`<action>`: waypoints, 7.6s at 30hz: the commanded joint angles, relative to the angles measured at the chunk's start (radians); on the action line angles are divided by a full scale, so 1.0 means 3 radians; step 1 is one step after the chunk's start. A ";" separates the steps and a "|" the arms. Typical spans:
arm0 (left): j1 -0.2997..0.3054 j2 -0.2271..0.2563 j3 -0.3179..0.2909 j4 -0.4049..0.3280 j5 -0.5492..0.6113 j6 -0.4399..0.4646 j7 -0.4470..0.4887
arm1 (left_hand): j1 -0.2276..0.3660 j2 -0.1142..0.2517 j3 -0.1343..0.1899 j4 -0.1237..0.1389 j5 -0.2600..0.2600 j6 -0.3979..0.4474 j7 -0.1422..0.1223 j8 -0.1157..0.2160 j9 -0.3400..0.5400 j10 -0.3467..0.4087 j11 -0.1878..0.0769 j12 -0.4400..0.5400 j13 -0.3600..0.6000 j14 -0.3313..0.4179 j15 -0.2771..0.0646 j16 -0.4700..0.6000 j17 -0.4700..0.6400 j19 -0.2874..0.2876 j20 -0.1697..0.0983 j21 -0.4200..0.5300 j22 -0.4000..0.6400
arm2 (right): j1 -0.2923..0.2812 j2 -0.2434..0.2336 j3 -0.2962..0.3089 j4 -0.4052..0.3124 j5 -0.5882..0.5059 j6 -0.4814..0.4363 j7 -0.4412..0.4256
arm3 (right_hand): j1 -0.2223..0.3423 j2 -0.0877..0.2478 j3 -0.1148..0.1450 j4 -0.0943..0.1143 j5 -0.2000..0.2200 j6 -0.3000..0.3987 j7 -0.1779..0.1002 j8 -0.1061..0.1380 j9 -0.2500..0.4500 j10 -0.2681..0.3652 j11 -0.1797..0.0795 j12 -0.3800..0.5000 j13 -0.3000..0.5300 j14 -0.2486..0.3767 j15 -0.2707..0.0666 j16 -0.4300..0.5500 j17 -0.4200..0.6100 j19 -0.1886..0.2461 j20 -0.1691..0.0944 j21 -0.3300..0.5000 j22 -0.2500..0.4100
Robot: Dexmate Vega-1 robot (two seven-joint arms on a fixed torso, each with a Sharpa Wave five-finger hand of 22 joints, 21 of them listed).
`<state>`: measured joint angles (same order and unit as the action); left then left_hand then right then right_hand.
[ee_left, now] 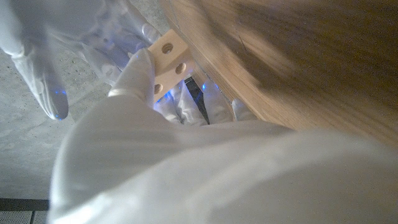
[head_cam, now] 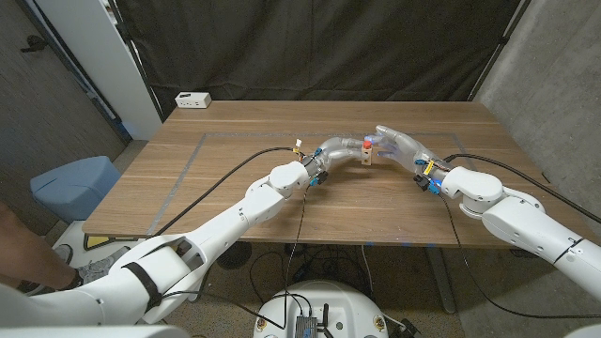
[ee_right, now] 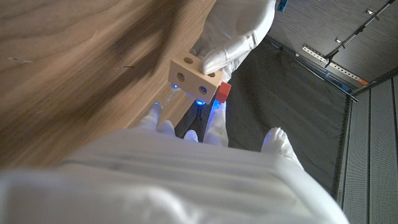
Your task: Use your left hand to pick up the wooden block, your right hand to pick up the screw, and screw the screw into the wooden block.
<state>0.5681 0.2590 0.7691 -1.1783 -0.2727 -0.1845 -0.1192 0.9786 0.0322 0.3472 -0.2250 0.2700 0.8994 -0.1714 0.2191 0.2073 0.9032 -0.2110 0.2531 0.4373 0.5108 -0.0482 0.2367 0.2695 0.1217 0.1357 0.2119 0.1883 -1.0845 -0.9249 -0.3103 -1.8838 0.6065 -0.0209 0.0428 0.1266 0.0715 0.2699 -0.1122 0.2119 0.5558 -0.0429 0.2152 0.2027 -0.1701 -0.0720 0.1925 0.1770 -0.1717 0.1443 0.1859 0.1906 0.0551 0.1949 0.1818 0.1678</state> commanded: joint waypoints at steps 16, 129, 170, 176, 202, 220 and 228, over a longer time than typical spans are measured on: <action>-0.0014 -0.0017 -0.0003 0.0045 -0.0022 -0.0004 -0.0020 | -0.0255 0.0324 0.0257 0.0221 0.0021 0.0115 0.0086 0.0023 0.0006 0.0033 0.0002 0.0184 0.0469 0.0030 -0.0161 0.0014 0.0008 0.0027 0.0013 0.0025 0.0006 | -0.0084 0.0027 0.0038 -0.0023 0.0029 -0.0009 -0.0151 | 0.0003 0.0028 0.0011 0.0005 0.0025 0.0215 0.0000 0.0081 0.0011 0.0067 -0.0048 0.0042 0.0006 -0.0267 -0.0043 0.0055 0.0001 0.0004 0.0003 0.0025 0.0008; 0.0036 0.0028 0.0002 -0.0079 0.0000 0.0025 0.0006 | -0.0254 0.0325 0.0259 0.0225 0.0023 0.0124 0.0088 0.0027 0.0006 0.0025 -0.0001 0.0190 0.0469 0.0025 -0.0167 0.0013 0.0009 0.0027 0.0023 0.0023 0.0006 | -0.0185 0.0017 0.0126 -0.0036 -0.0003 0.0126 -0.0058 | 0.0019 -0.0021 -0.0001 -0.0007 0.0008 -0.0116 -0.0054 -0.0109 0.0040 -0.0001 -0.0030 -0.0070 0.0012 -0.0214 -0.0024 -0.0004 0.0019 0.0118 -0.0007 -0.0022 0.0008; 0.0049 0.0030 -0.0009 -0.0066 -0.0020 0.0024 0.0014 | -0.0256 0.0325 0.0256 0.0226 0.0022 0.0121 0.0089 0.0025 0.0006 0.0031 0.0003 0.0193 0.0465 0.0027 -0.0162 0.0016 0.0011 0.0029 0.0023 0.0023 0.0006 | -0.0047 -0.0024 0.0012 -0.0053 0.0021 0.0015 0.0005 | -0.0037 0.0006 -0.0011 0.0029 0.0034 0.0091 -0.0003 0.0000 0.0005 -0.0004 -0.0077 0.0000 0.0008 -0.0288 -0.0046 0.0026 0.0016 0.0023 -0.0002 0.0010 0.0010; 0.0044 0.0026 -0.0007 -0.0054 -0.0024 0.0013 -0.0002 | -0.0256 0.0326 0.0259 0.0227 0.0023 0.0121 0.0088 0.0026 0.0006 0.0028 0.0002 0.0191 0.0463 0.0027 -0.0157 0.0014 0.0009 0.0028 0.0024 0.0023 0.0006 | -0.0085 -0.0037 0.0031 -0.0075 0.0031 0.0008 -0.0027 | -0.0034 0.0010 -0.0009 0.0028 0.0038 0.0145 0.0014 0.0016 0.0005 0.0033 -0.0073 0.0010 0.0007 -0.0278 -0.0049 0.0032 0.0014 0.0029 -0.0006 0.0015 0.0010; 0.0091 0.0073 -0.0014 -0.0155 -0.0012 0.0021 0.0018 | -0.0257 0.0329 0.0260 0.0227 0.0024 0.0121 0.0084 0.0026 0.0006 0.0028 0.0001 0.0194 0.0466 0.0027 -0.0165 0.0015 0.0011 0.0028 0.0025 0.0023 0.0006 | -0.0231 -0.0064 0.0108 -0.0152 0.0039 0.0026 -0.0148 | -0.0019 0.0022 0.0000 0.0020 0.0047 0.0282 0.0030 0.0051 0.0009 0.0134 -0.0073 0.0028 0.0005 -0.0217 -0.0061 0.0054 0.0006 0.0053 -0.0017 0.0026 0.0009; 0.0111 0.0089 -0.0011 -0.0195 -0.0011 0.0034 0.0019 | -0.0257 0.0330 0.0262 0.0227 0.0025 0.0123 0.0090 0.0027 0.0006 0.0025 -0.0002 0.0192 0.0463 0.0023 -0.0163 0.0013 0.0010 0.0030 0.0020 0.0023 0.0006 | -0.0409 -0.0086 0.0208 -0.0276 0.0009 0.0053 -0.0298 | 0.0009 0.0029 0.0013 0.0003 0.0051 0.0541 0.0081 0.0128 0.0017 0.0318 -0.0093 0.0058 0.0006 -0.0130 -0.0079 0.0075 0.0000 0.0119 -0.0032 0.0042 0.0008; 0.0123 0.0102 -0.0015 -0.0222 -0.0017 0.0057 0.0023 | -0.0257 0.0326 0.0261 0.0225 0.0024 0.0122 0.0088 0.0026 0.0006 0.0025 -0.0001 0.0194 0.0464 0.0026 -0.0166 0.0014 0.0009 0.0030 0.0023 0.0023 0.0006 | -0.0464 -0.0096 0.0242 -0.0318 0.0017 0.0044 -0.0321 | 0.0020 0.0032 0.0018 -0.0003 0.0051 0.0597 0.0100 0.0143 0.0019 0.0366 -0.0084 0.0063 0.0006 -0.0110 -0.0086 0.0077 -0.0001 0.0135 -0.0032 0.0043 0.0007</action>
<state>0.6004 0.2856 0.7649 -1.2361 -0.2767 -0.1743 -0.1127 0.9786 0.0322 0.3486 -0.2265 0.2741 0.9113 -0.1626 0.2230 0.2068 0.8996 -0.2110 0.2532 0.4373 0.5106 -0.0483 0.2367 0.2694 0.1269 0.1407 0.2119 0.1883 -1.2003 -0.9501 -0.2516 -1.9622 0.6117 -0.0069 -0.0396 0.1307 0.0755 0.2688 -0.1110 0.2223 0.7238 -0.0145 0.2520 0.2073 -0.0676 -0.0947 0.2077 0.1773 -0.1718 0.1304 0.2050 0.1906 0.0897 0.1822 0.1895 0.1678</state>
